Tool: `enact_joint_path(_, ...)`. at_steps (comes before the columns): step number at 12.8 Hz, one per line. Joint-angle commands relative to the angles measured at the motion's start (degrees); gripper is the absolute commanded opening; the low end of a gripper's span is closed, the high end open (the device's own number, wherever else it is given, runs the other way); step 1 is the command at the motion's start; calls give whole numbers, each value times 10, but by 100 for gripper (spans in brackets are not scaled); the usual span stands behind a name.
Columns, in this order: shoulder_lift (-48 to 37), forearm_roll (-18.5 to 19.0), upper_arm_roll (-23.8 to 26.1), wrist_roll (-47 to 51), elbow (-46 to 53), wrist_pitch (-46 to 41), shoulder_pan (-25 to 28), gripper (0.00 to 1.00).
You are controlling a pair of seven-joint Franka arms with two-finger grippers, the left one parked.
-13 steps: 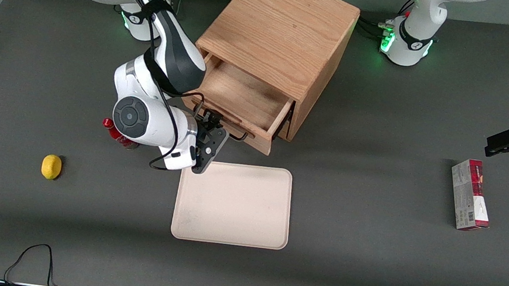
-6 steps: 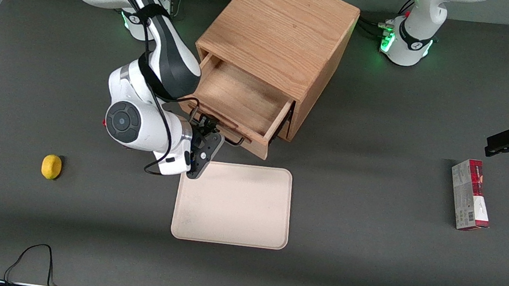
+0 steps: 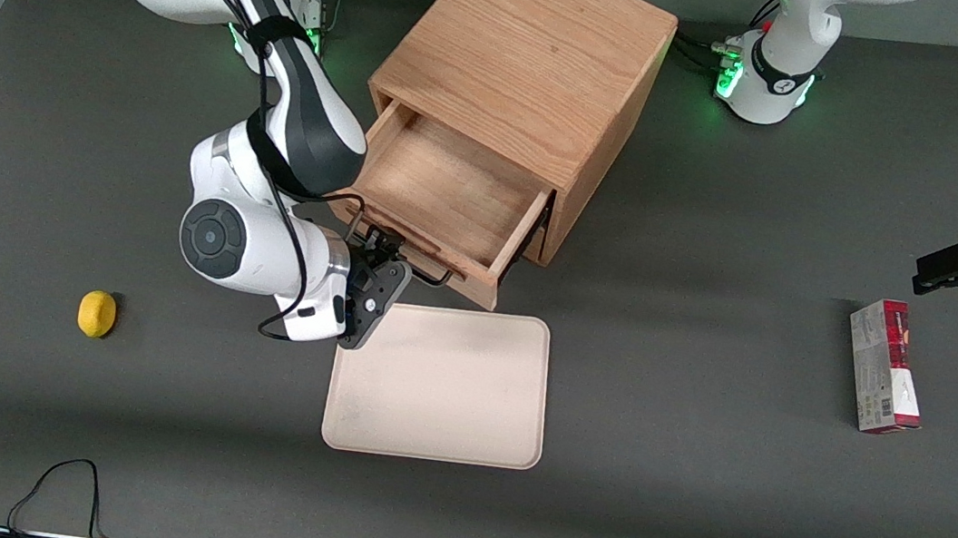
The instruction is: Open upper drawer
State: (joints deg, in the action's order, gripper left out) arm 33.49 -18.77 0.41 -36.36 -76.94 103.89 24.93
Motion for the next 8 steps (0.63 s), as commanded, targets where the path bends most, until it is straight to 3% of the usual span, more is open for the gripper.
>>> enact_joint_path(1, 18, 10, 4, -13, 33, -1, -9, 100)
enact_joint_path(8, 37, 18, 4, -23, 53, -1, -29, 100)
